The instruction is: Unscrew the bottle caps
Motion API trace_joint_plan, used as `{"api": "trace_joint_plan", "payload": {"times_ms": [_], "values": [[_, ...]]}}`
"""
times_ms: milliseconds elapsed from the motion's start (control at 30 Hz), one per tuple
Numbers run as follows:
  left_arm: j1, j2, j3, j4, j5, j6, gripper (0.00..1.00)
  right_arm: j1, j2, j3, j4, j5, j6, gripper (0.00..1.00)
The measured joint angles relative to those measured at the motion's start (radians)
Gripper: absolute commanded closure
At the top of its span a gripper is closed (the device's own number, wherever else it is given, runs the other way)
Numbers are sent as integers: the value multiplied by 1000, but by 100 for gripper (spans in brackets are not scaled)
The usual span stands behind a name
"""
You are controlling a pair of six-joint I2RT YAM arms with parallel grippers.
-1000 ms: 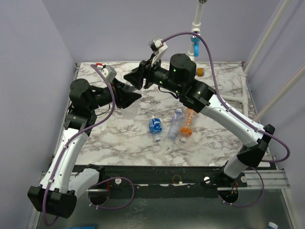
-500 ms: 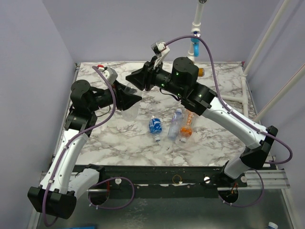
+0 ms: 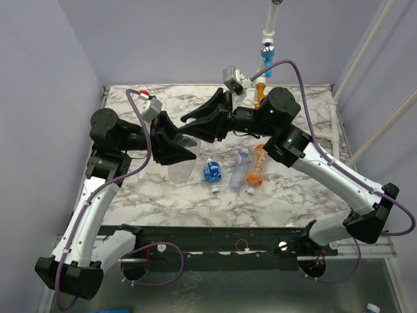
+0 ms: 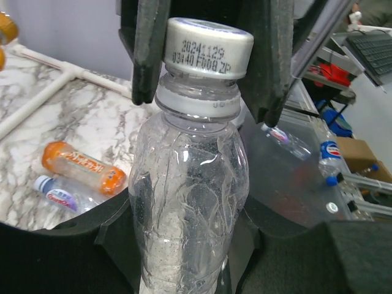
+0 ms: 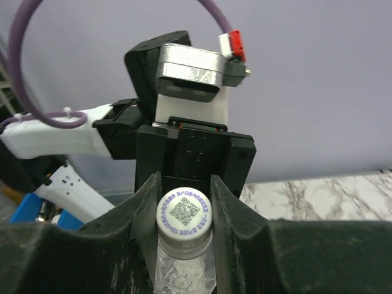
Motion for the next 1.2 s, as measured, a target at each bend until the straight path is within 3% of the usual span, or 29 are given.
{"api": "trace_joint_plan", "payload": {"times_ms": [133,167,200,233,300,333,367,533,733,1033,1200], "values": [[-6,-2,1,25,65,-38,89,-2,0,0,27,-104,-2,97],[-6,-2,2,26,72,-42,88,-2,0,0,28,-116,-4,89],[-7,0,2,28,82,-45,89,-2,0,0,29,-124,-7,71],[-7,1,2,29,85,-45,89,-2,0,0,27,-126,-10,47],[-7,4,2,32,83,-51,89,-2,-1,0,21,-114,-23,12],[-7,4,3,32,78,-54,89,0,-1,-1,17,-92,-25,2],[-7,10,3,27,61,-54,89,6,-3,-5,14,-45,-27,0],[-6,24,1,-35,-54,19,89,22,-16,-16,-3,203,-32,1],[-6,-14,-27,-84,-305,173,92,22,31,121,-139,407,-12,16],[-6,-18,-47,-93,-453,257,92,23,146,233,-265,478,10,31],[-6,-18,-52,-93,-465,266,92,23,164,233,-285,482,19,52]]}}
